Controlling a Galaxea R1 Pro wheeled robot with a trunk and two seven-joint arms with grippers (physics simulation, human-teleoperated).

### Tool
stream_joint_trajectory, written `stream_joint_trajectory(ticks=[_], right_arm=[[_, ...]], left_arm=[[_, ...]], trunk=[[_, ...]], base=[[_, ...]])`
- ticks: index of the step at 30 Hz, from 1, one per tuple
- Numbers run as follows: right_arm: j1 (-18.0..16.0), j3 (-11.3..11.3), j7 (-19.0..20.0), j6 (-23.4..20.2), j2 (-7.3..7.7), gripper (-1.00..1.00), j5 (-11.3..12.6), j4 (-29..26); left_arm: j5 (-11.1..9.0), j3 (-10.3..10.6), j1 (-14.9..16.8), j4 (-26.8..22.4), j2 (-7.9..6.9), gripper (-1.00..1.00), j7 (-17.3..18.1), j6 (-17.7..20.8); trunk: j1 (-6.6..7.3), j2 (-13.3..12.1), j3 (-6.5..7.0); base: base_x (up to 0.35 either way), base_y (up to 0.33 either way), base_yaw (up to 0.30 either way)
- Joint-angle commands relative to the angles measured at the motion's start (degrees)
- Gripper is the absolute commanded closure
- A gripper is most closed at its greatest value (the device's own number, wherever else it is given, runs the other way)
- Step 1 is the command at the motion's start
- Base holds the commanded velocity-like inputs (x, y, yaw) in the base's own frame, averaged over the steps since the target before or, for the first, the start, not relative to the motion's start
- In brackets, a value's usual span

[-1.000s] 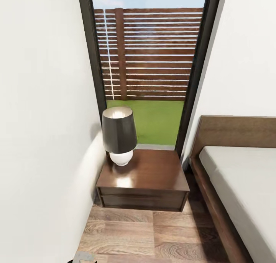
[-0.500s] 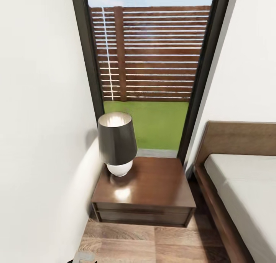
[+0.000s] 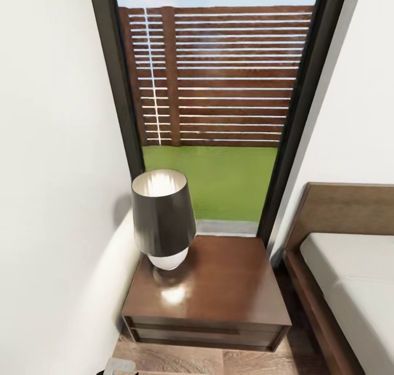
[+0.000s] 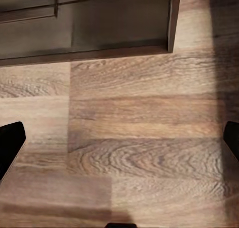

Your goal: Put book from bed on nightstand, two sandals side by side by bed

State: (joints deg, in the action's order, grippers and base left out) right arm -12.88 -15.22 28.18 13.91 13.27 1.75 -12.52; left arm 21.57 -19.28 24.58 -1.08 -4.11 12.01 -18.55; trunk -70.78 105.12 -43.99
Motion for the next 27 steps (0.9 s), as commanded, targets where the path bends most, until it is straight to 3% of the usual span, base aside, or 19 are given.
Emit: stream_joint_trajectory(ticks=[1, 10, 27], right_arm=[[-0.04, -0.25, 0.39, 0.06, 0.00, -1.00, 0.18, 0.06], [-0.04, -0.25, 0.49, 0.06, 0.00, -1.00, 0.12, 0.04], [-0.04, -0.25, 0.48, 0.06, 0.00, -1.00, 0.09, 0.04]], left_arm=[[0.40, -0.49, 0.03, 0.03, -0.02, -1.00, 0.21, -0.12], [0.40, -0.49, 0.03, 0.05, -0.02, -1.00, 0.21, -0.11], [0.40, -0.49, 0.03, 0.03, 0.00, -1.00, 0.21, -0.08]], trunk=[[-0.03, 0.02, -0.05], [-0.03, 0.02, -0.05], [-0.03, 0.02, -0.57]], base=[[0.325, 0.000, 0.000], [0.294, 0.000, -0.007], [0.018, 0.000, -0.221]])
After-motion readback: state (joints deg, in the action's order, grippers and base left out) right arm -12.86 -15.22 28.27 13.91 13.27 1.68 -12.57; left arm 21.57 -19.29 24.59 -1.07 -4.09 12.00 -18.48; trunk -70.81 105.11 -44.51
